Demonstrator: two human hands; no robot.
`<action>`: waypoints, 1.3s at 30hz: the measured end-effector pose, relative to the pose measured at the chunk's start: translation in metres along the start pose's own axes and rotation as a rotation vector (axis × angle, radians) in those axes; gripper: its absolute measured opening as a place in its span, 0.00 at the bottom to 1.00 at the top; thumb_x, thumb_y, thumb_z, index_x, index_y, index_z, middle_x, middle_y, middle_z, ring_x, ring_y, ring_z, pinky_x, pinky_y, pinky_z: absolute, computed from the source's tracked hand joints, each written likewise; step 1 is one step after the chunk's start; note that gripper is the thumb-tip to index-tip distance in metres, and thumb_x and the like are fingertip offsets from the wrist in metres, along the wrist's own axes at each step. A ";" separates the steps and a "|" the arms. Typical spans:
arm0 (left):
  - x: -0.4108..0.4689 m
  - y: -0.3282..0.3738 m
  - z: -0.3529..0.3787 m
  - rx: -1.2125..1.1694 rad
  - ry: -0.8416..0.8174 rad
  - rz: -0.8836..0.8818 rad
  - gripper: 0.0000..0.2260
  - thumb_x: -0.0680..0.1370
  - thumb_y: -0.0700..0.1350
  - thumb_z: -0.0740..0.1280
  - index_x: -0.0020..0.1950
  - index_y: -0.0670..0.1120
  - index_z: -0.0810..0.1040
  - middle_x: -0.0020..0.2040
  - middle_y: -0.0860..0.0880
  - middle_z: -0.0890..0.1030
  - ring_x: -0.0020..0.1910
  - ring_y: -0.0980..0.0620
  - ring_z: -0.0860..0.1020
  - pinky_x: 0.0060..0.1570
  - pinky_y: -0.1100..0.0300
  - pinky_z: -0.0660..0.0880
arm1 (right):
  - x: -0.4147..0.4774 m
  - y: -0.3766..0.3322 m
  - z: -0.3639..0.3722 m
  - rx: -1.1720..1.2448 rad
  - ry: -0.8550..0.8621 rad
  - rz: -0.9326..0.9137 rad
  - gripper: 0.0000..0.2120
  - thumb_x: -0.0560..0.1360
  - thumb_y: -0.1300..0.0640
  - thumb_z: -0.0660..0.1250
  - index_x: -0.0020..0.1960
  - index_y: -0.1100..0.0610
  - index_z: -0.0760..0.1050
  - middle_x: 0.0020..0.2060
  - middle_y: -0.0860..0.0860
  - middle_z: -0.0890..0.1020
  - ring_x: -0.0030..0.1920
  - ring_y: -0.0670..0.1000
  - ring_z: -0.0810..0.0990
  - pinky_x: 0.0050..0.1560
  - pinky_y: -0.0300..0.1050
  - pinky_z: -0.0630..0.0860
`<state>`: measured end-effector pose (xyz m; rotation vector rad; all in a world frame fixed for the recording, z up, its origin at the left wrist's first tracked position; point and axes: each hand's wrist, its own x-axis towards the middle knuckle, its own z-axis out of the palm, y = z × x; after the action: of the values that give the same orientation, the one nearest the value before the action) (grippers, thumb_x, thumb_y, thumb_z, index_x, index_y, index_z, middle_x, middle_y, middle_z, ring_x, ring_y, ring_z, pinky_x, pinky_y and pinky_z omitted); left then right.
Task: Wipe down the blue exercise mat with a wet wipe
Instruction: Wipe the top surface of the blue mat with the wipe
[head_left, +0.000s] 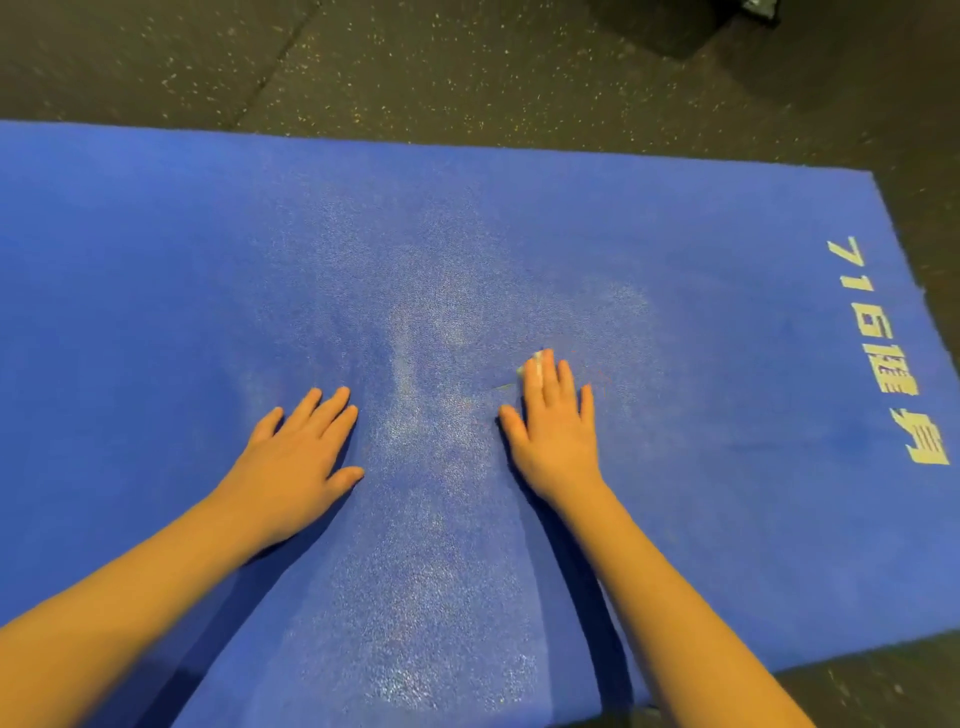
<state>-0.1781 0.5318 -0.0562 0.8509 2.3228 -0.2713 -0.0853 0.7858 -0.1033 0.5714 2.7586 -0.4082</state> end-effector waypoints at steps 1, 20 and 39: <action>-0.004 0.004 0.001 -0.011 -0.012 0.000 0.32 0.82 0.61 0.48 0.79 0.48 0.39 0.78 0.51 0.36 0.77 0.50 0.39 0.75 0.50 0.44 | -0.013 -0.009 0.003 0.018 -0.034 -0.082 0.40 0.73 0.34 0.35 0.79 0.53 0.45 0.78 0.49 0.43 0.78 0.52 0.40 0.73 0.54 0.35; -0.061 0.041 0.026 -0.157 0.004 0.095 0.49 0.60 0.69 0.27 0.79 0.50 0.41 0.71 0.58 0.32 0.76 0.56 0.36 0.74 0.53 0.39 | -0.106 0.026 -0.007 -0.031 -0.151 -0.198 0.43 0.71 0.30 0.29 0.79 0.51 0.46 0.78 0.47 0.45 0.77 0.49 0.41 0.75 0.48 0.38; -0.072 0.045 0.045 -0.135 0.083 0.103 0.46 0.63 0.69 0.28 0.79 0.51 0.42 0.76 0.57 0.36 0.77 0.55 0.38 0.74 0.53 0.39 | -0.221 0.026 -0.002 0.103 -0.199 -0.521 0.30 0.81 0.39 0.43 0.79 0.52 0.52 0.78 0.46 0.51 0.77 0.46 0.47 0.75 0.44 0.41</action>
<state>-0.0847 0.5120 -0.0442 0.9259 2.3341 -0.0346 0.1193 0.7343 -0.0326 -0.1747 2.6713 -0.6808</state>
